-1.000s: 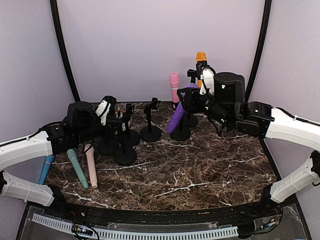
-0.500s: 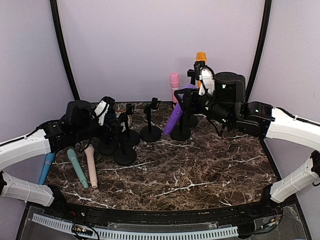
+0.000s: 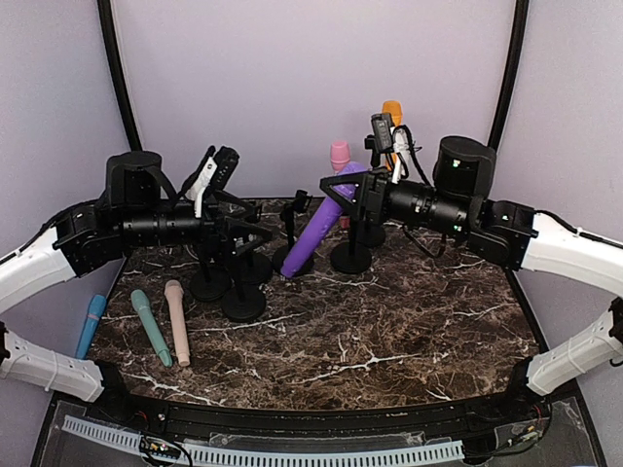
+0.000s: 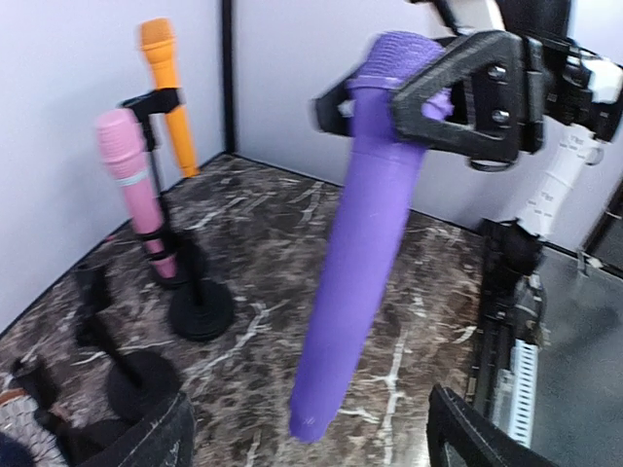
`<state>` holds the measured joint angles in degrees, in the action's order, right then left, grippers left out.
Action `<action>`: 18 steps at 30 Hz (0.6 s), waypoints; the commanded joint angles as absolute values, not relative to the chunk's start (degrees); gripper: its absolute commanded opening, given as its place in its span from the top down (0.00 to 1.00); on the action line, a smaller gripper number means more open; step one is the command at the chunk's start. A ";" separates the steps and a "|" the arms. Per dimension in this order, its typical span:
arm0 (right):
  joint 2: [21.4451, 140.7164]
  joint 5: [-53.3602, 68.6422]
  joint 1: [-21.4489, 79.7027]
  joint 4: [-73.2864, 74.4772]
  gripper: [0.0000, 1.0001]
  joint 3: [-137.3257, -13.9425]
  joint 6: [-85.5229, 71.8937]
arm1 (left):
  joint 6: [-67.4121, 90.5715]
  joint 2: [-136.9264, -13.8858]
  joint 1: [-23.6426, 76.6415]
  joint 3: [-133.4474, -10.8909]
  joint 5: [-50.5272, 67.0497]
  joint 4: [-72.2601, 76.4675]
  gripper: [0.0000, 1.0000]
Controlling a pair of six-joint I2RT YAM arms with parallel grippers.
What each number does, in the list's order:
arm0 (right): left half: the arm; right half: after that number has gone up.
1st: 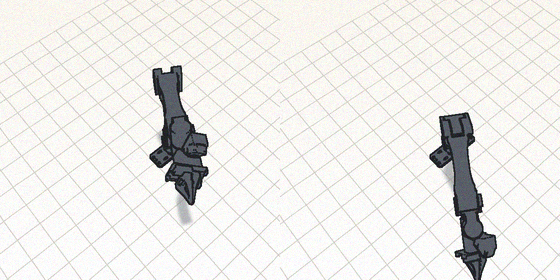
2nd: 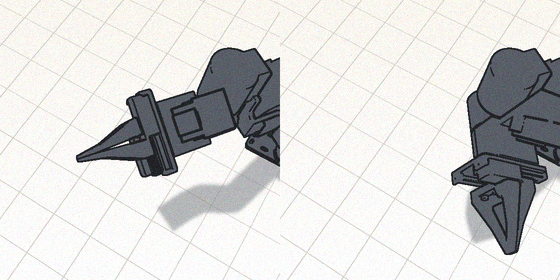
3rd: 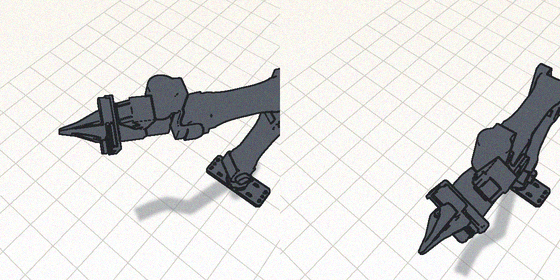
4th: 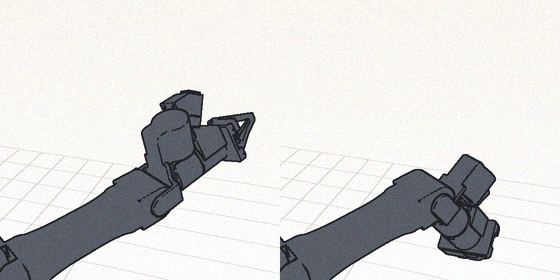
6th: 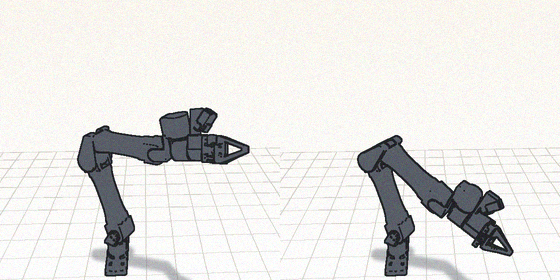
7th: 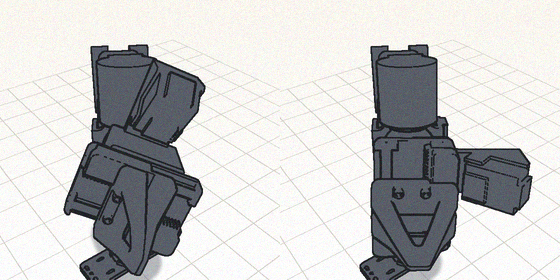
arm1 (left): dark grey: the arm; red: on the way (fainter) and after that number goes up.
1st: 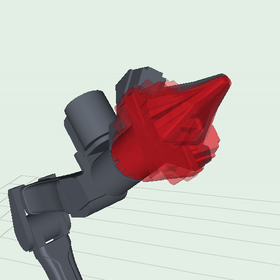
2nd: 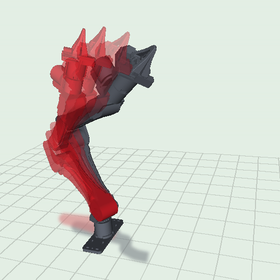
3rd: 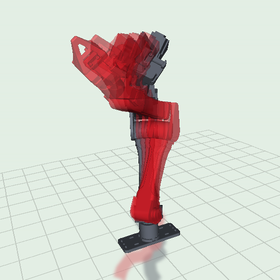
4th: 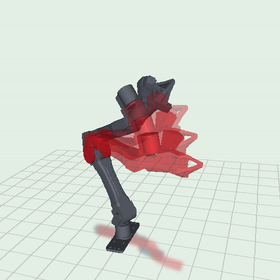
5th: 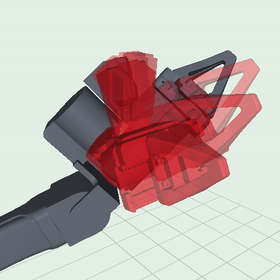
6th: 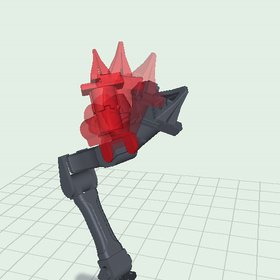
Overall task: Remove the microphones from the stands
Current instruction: Pass from the right arm to the left
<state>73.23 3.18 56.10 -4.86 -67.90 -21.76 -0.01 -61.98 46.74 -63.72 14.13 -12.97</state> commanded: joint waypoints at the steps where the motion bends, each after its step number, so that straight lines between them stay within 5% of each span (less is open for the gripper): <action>1: 73.97 18.20 56.02 -12.14 0.61 -70.39 -23.32 | 3.86 -67.04 51.07 -67.60 23.70 -10.33 0.16; 11: 77.65 25.28 57.27 -8.32 0.61 -74.59 -22.29 | 6.52 -70.88 52.19 -68.13 26.82 -3.82 0.18; 18: 79.54 25.22 57.96 -6.79 0.62 -75.65 -21.42 | 7.68 -72.13 52.22 -67.75 28.31 -2.13 0.36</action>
